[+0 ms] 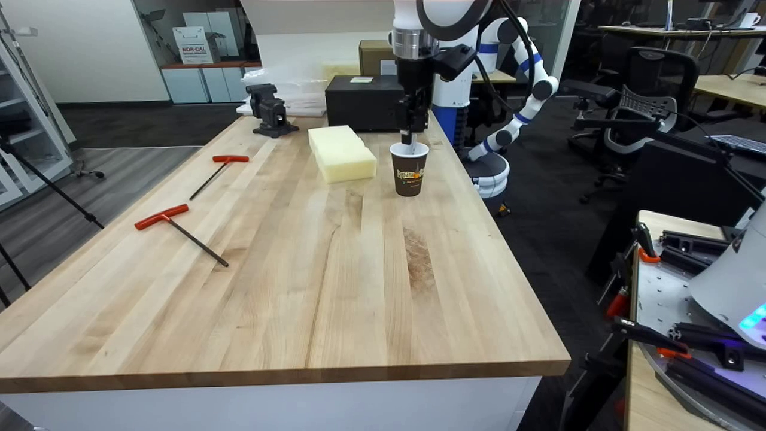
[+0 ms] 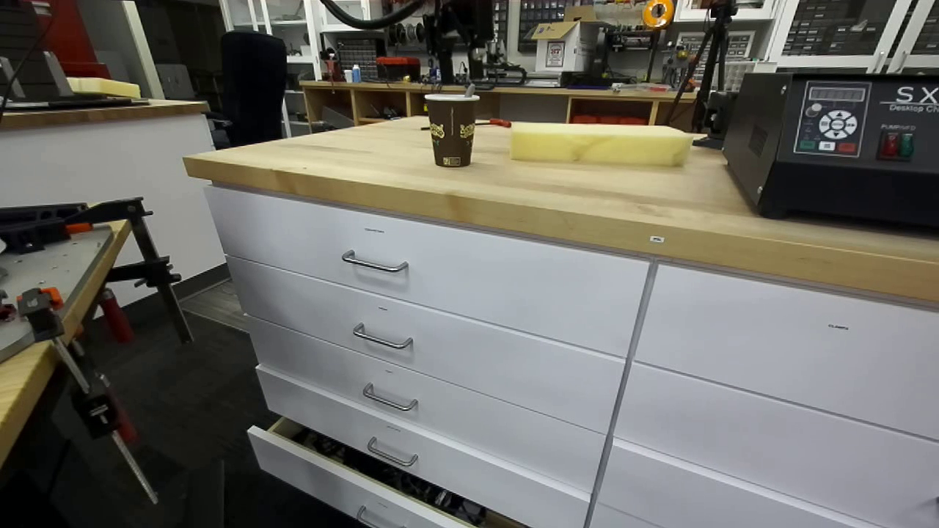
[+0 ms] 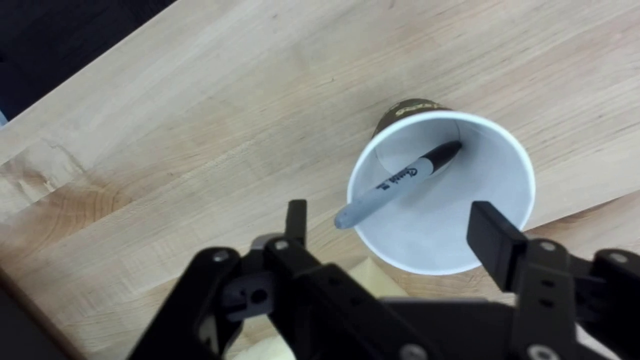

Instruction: Pick the marker from the cup and put it on the table

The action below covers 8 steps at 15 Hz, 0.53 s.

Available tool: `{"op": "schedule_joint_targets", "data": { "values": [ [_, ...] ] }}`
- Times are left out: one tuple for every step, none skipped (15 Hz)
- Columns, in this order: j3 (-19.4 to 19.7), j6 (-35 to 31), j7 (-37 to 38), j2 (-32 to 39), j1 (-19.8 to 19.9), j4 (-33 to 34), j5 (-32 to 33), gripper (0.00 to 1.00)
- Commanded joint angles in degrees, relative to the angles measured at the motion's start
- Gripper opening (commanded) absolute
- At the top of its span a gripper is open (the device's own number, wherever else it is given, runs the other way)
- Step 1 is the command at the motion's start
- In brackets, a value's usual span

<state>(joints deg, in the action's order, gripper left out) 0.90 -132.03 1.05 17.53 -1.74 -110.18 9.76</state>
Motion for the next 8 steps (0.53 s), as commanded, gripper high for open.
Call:
{"op": "schedule_joint_targets", "data": {
  "values": [
    [0.18,0.42,-0.04,1.51,0.04,1.75,0.33,1.00],
    [0.19,0.38,-0.10,1.74,0.11,1.80,0.15,1.00],
    [0.17,0.39,-0.21,1.91,0.14,1.86,0.03,0.97],
    [0.15,0.37,-0.24,2.18,0.15,1.99,-0.07,0.75],
    [0.13,0.38,-0.30,2.42,0.15,2.14,-0.15,0.73],
    [0.14,0.09,-0.34,1.44,0.19,0.82,-0.15,0.66],
    [0.14,0.09,-0.34,1.45,0.18,0.81,-0.13,0.60],
    [0.12,0.12,-0.35,1.40,0.15,0.86,-0.11,0.53]
  ]
}}
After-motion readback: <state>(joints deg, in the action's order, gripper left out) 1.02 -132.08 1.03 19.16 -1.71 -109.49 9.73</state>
